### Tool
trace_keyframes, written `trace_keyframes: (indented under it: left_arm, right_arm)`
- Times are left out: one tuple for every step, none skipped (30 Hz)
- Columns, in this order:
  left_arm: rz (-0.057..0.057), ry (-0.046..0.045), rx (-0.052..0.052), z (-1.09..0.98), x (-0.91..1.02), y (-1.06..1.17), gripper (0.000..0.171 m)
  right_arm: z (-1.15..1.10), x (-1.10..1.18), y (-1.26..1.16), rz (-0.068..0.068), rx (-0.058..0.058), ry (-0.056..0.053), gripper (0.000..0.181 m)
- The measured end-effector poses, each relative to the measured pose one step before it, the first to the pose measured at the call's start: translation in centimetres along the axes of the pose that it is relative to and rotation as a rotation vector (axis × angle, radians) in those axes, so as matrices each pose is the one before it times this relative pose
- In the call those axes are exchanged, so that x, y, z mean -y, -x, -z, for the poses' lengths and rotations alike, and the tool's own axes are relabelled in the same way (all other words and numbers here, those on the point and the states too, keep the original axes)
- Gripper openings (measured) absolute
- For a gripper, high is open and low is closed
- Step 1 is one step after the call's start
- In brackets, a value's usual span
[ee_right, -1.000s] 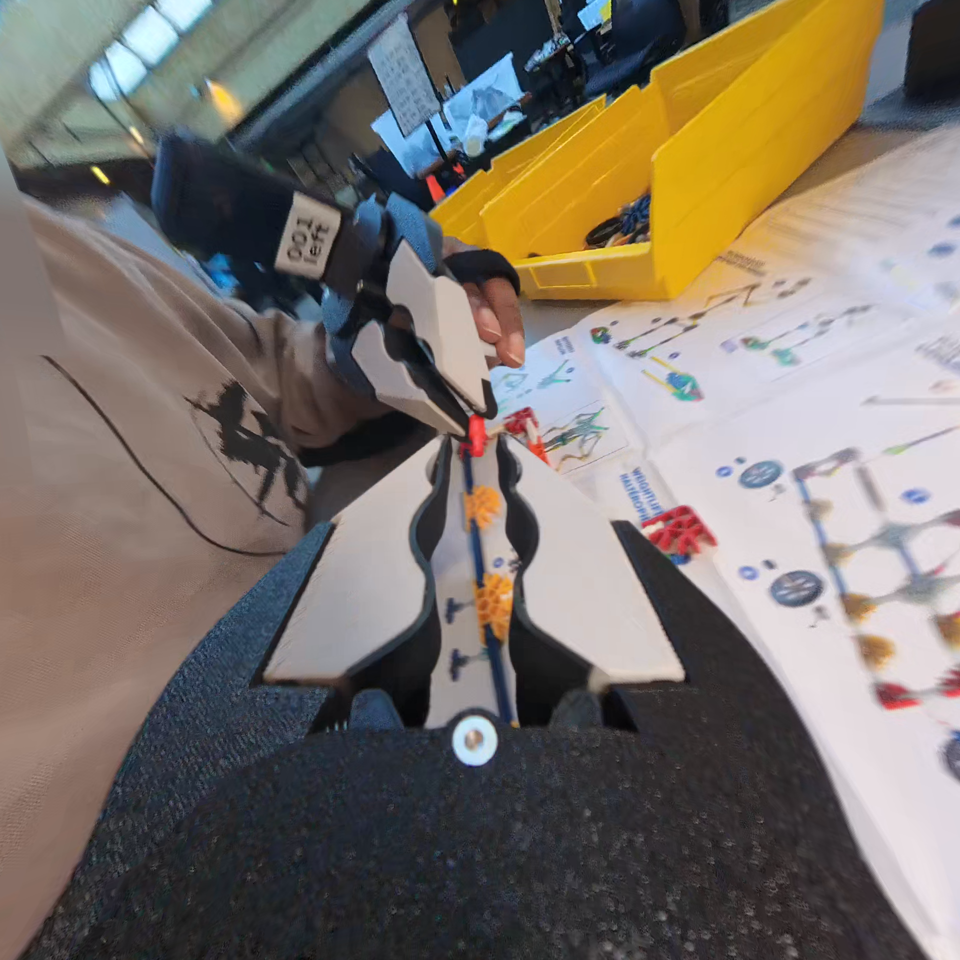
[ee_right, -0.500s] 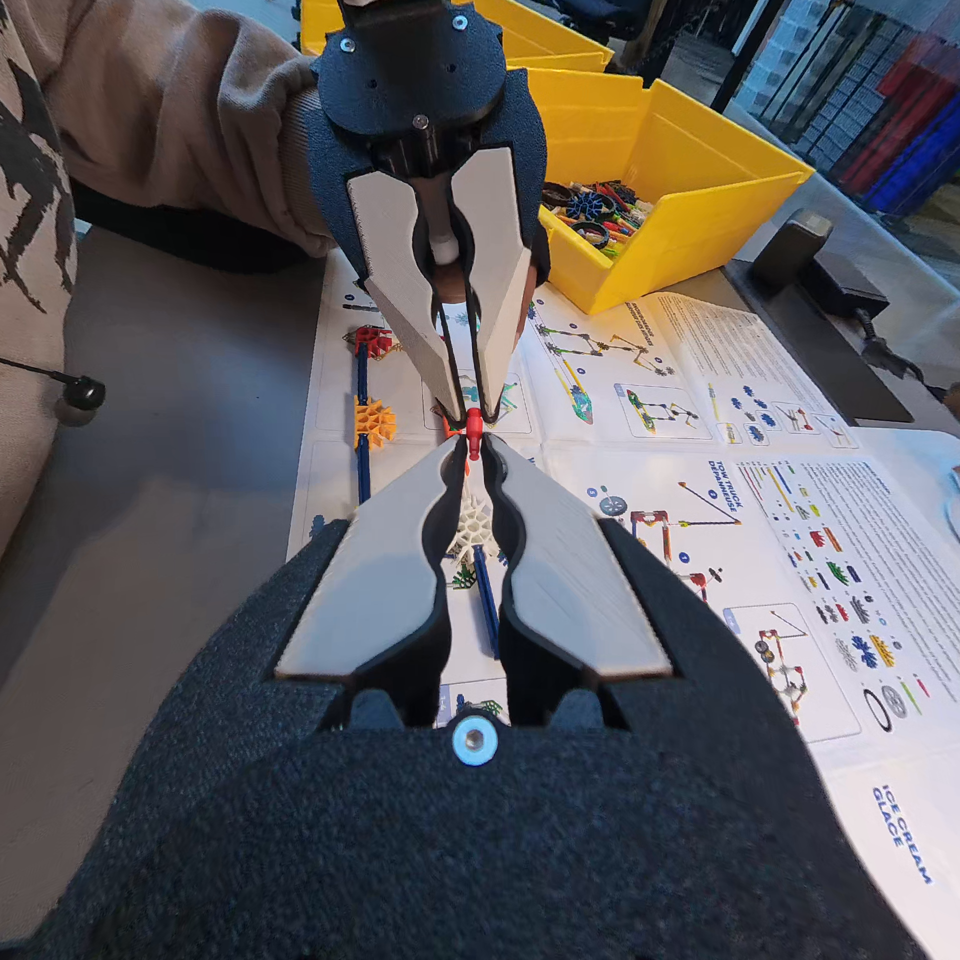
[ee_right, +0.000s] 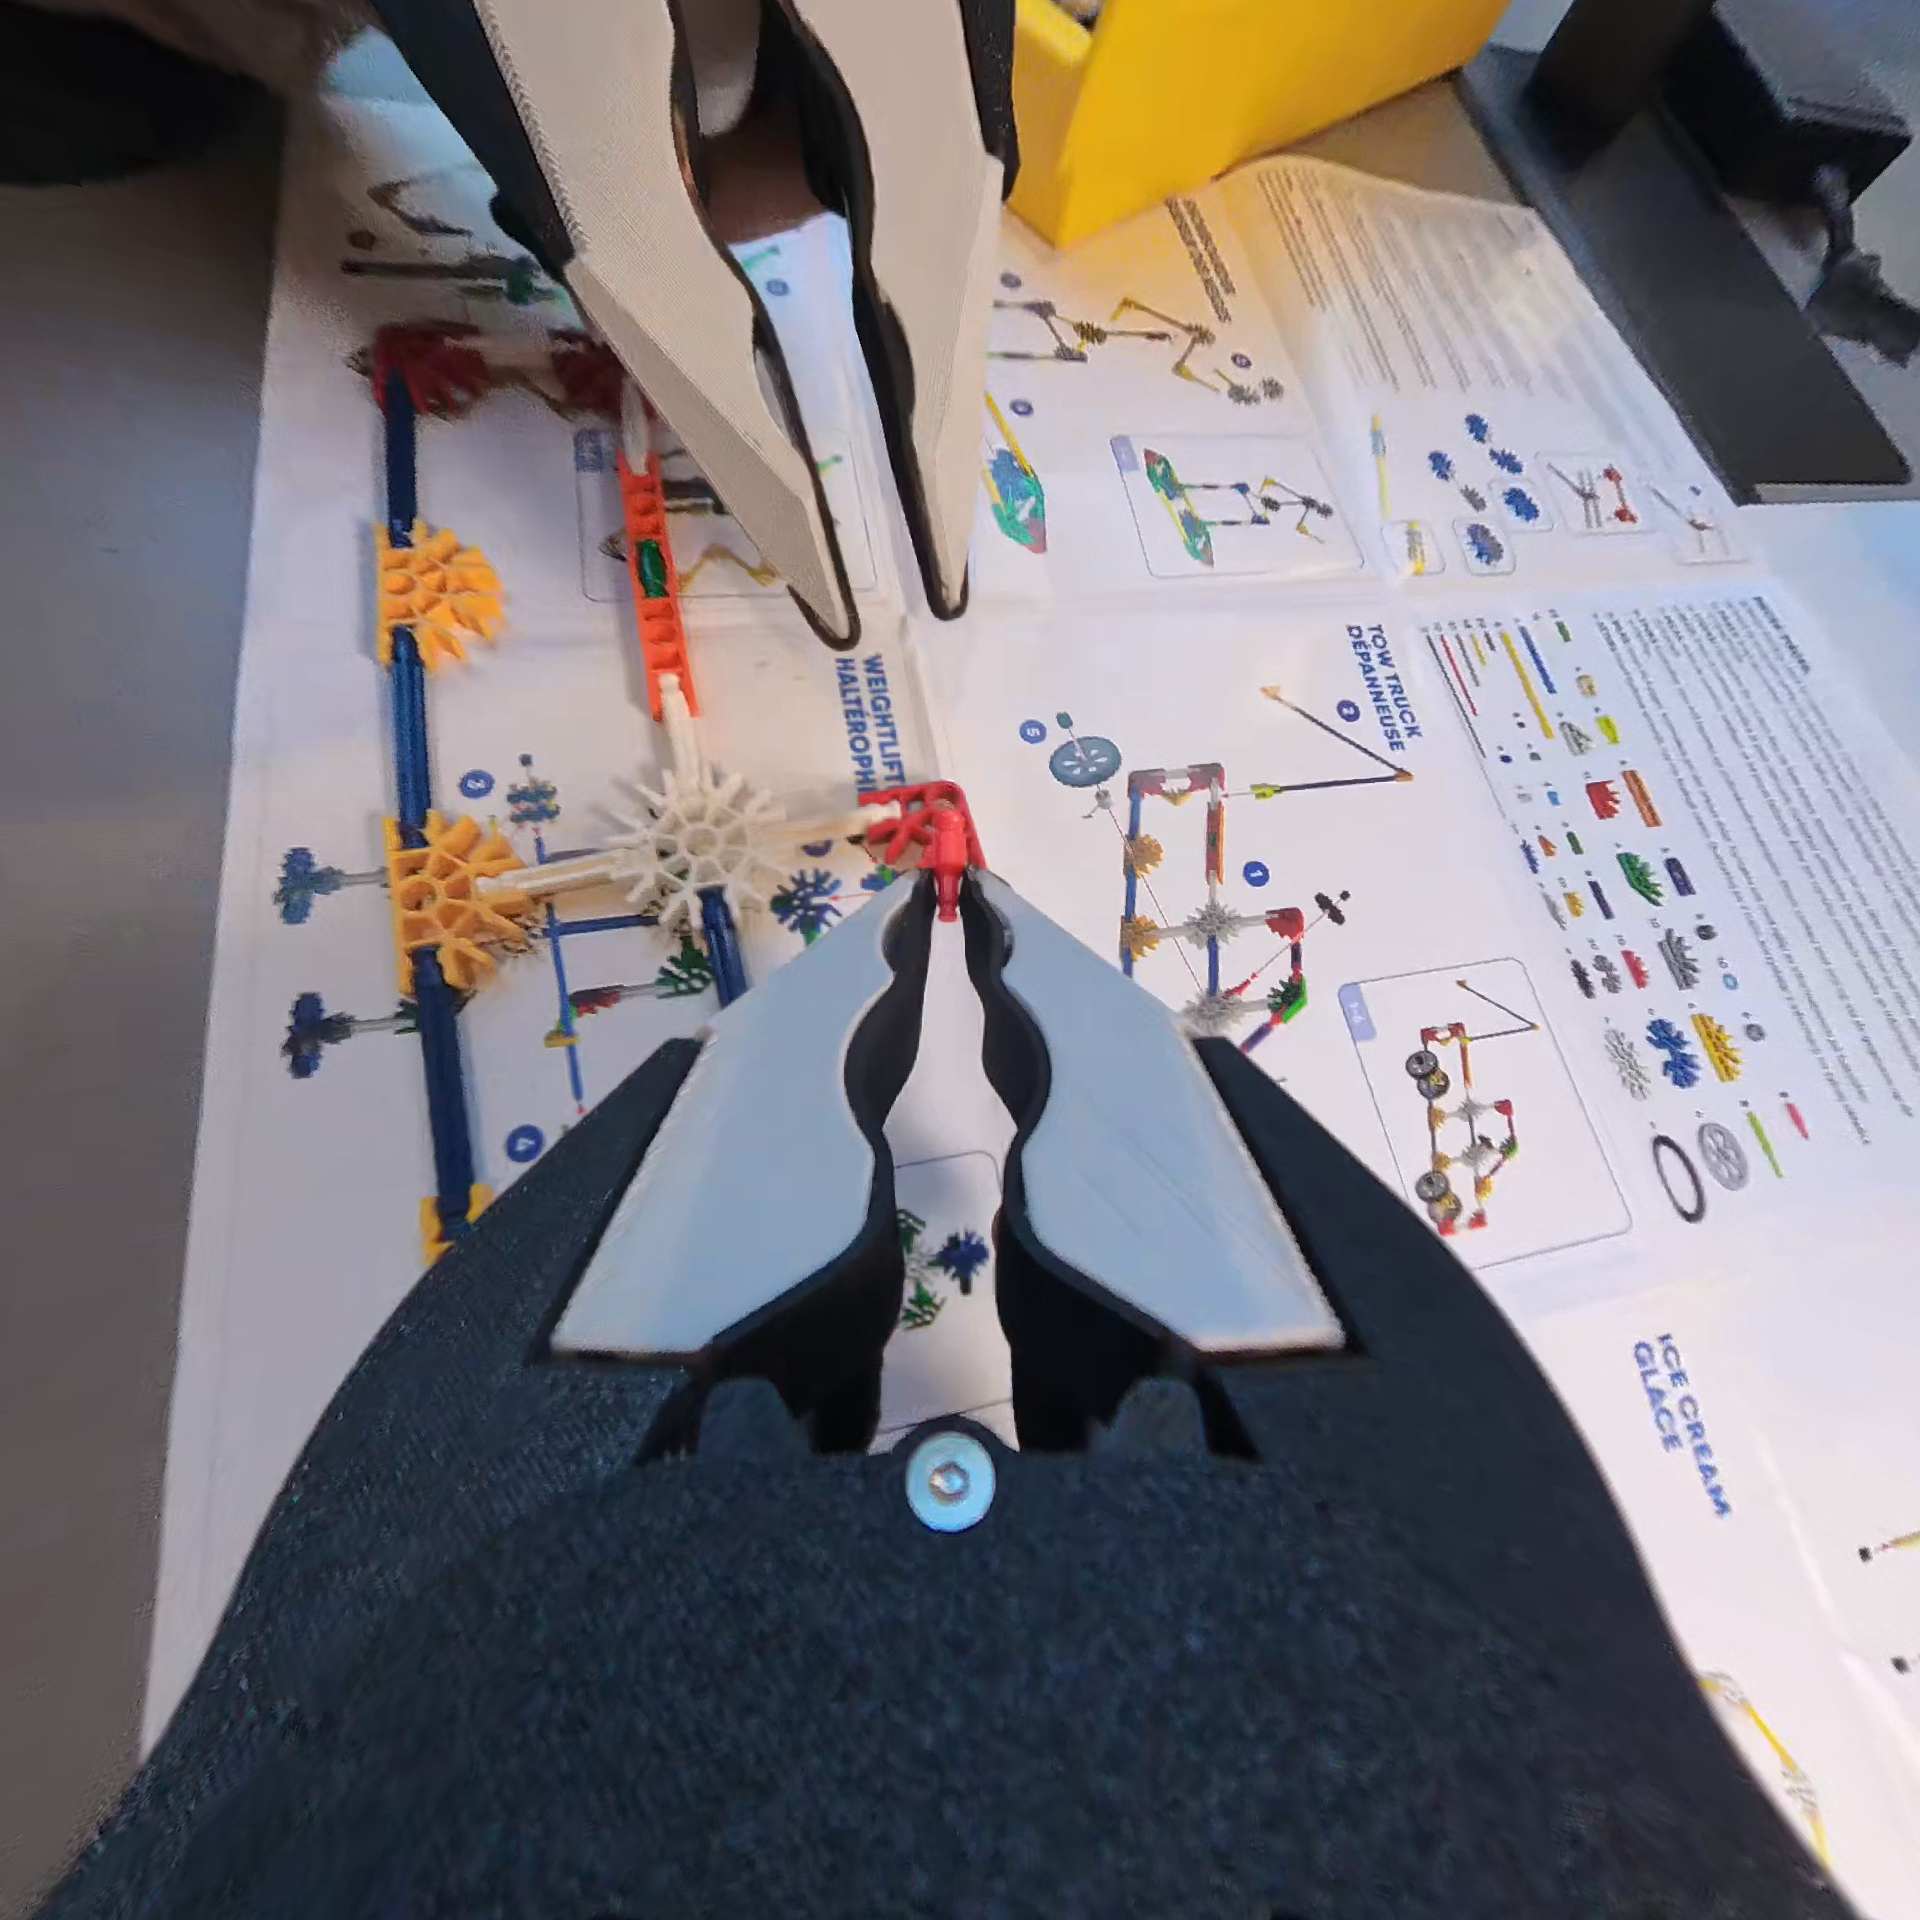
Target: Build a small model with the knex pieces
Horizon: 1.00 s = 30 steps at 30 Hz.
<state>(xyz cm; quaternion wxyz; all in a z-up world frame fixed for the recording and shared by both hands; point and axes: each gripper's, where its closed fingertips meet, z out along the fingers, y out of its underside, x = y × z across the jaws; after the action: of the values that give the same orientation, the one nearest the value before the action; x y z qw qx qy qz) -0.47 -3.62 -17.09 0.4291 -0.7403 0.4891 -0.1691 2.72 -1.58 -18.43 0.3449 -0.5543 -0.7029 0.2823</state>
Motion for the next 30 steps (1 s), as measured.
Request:
trace_keyframes:
  left_arm:
    - [0.0236,0.02152,-0.0178,-0.408,-0.352,0.242,0.013]
    - [0.0242,0.01282,-0.0240,-0.391,-0.185,0.068,0.013]
    - [0.0192,0.01056,-0.0219,-0.355,-0.102,0.042,0.013]
    - [0.0122,0.01384,-0.0143,-0.312,-0.119,0.083,0.012]
    - [0.0062,0.01615,-0.0123,-0.276,-0.133,0.061,0.012]
    - [0.0047,0.01363,-0.0122,-0.233,-0.094,0.012,0.013]
    - [0.0078,0.01055,-0.0144,-0.207,-0.070,-0.024,0.013]
    - [0.0126,0.00935,-0.0172,-0.177,-0.051,-0.080,0.013]
    - [0.0151,0.00822,-0.0184,-0.163,-0.071,-0.102,0.014]
    - [0.0131,0.00682,-0.0205,-0.156,-0.085,-0.186,0.016]
    - [0.0096,0.00791,-0.0194,-0.166,-0.138,-0.211,0.017]
    - [0.0048,0.01025,-0.0071,-0.181,-0.186,-0.071,0.018]
    - [-0.0003,0.00990,0.0031,-0.188,-0.194,0.070,0.018]
    - [-0.0003,0.00049,-0.0027,-0.118,-0.028,-0.040,0.019]
    - [0.0050,-0.00742,-0.0073,-0.052,0.122,-0.110,0.018]
    - [0.0039,0.00140,-0.0005,-0.083,-0.008,0.012,0.019]
    - [0.0002,0.00048,-0.0010,-0.080,-0.009,-0.004,0.019]
    - [0.0018,-0.00309,-0.0050,-0.059,0.055,-0.054,0.019]
    - [0.0021,-0.00125,-0.0043,-0.043,0.026,-0.054,0.019]
    - [-0.0007,-0.00042,-0.0012,-0.010,-0.001,-0.011,0.019]
    - [-0.0017,-0.00087,-0.0002,0.003,0.003,0.004,0.019]
    - [-0.0005,-0.00112,0.0002,0.011,-0.003,-0.004,0.019]
    - [-0.0001,-0.00123,0.0004,-0.006,0.000,0.003,0.019]
    - [-0.0008,-0.00069,0.0007,-0.007,-0.004,-0.002,0.019]
    - [-0.0012,-0.00016,0.0007,-0.003,0.001,-0.004,0.019]
    - [-0.0008,-0.00005,0.0004,0.002,-0.003,0.002,0.019]
    - [-0.0003,0.00001,0.0002,-0.007,0.006,0.001,0.019]
    - [0.0002,-0.00022,0.0000,-0.002,0.003,-0.001,0.019]
    - [0.0007,-0.00070,-0.0001,-0.005,-0.003,-0.001,0.019]
    - [0.0009,-0.00085,0.0001,-0.006,-0.001,0.001,0.019]
  right_arm:
    - [-0.344,-0.367,-0.329,0.0024,0.0053,0.0226,0.004]
    - [-0.286,-0.205,-0.110,0.0060,0.0130,0.0165,0.004]
    - [-0.249,-0.142,-0.090,0.0074,0.0104,0.0160,0.004]
    - [-0.201,-0.149,-0.038,0.0095,0.0119,0.0173,0.004]
    - [-0.167,-0.106,0.010,0.0120,0.0122,0.0139,0.004]
    - [-0.150,-0.121,0.049,0.0126,0.0123,0.0141,0.004]
    - [-0.147,-0.140,0.074,0.0132,0.0139,0.0154,0.004]
    - [-0.118,-0.117,0.049,0.0142,0.0110,0.0135,0.004]
    - [-0.104,-0.092,-0.009,0.0141,0.0078,0.0122,0.004]
    - [-0.076,-0.107,-0.058,0.0122,0.0058,0.0137,0.004]
    - [-0.066,-0.081,-0.010,0.0118,0.0080,0.0112,0.004]
    - [-0.052,-0.009,0.018,0.0091,0.0095,0.0067,0.004]
    - [-0.024,0.029,0.032,0.0102,0.0093,0.0039,0.004]
    - [-0.016,-0.019,0.010,0.0120,0.0070,0.0065,0.004]
    - [-0.002,0.011,0.002,0.0103,0.0053,0.0043,0.004]
    - [0.001,0.039,0.003,0.0063,0.0046,0.0034,0.004]
    - [-0.013,-0.009,0.019,0.0047,0.0036,0.0049,0.004]
    - [-0.022,-0.009,0.063,0.0047,0.0031,0.0037,0.005]
    - [-0.004,0.018,0.046,0.0016,0.0008,0.0002,0.006]
    - [0.032,-0.003,0.009,-0.0016,-0.0007,-0.0004,0.008]
    - [0.092,-0.059,0.018,-0.0039,0.0003,0.0010,0.010]
    - [0.134,-0.059,0.007,-0.0049,0.0007,-0.0014,0.011]
    - [0.162,-0.024,-0.007,-0.0064,0.0006,-0.0031,0.012]
    - [0.173,0.056,-0.032,-0.0052,0.0002,-0.0061,0.011]
    - [0.167,0.149,-0.013,-0.0048,0.0015,-0.0093,0.011]
    - [0.128,0.249,-0.091,-0.0074,-0.0019,-0.0120,0.009]
    - [0.099,0.359,-0.126,-0.0116,-0.0015,-0.0166,0.006]
    - [0.030,0.242,0.086,-0.0128,0.0137,-0.0070,0.004]
    - [-0.063,0.064,0.038,-0.0096,0.0103,0.0055,0.003]
    - [-0.122,-0.052,0.072,-0.0060,0.0122,0.0125,0.002]
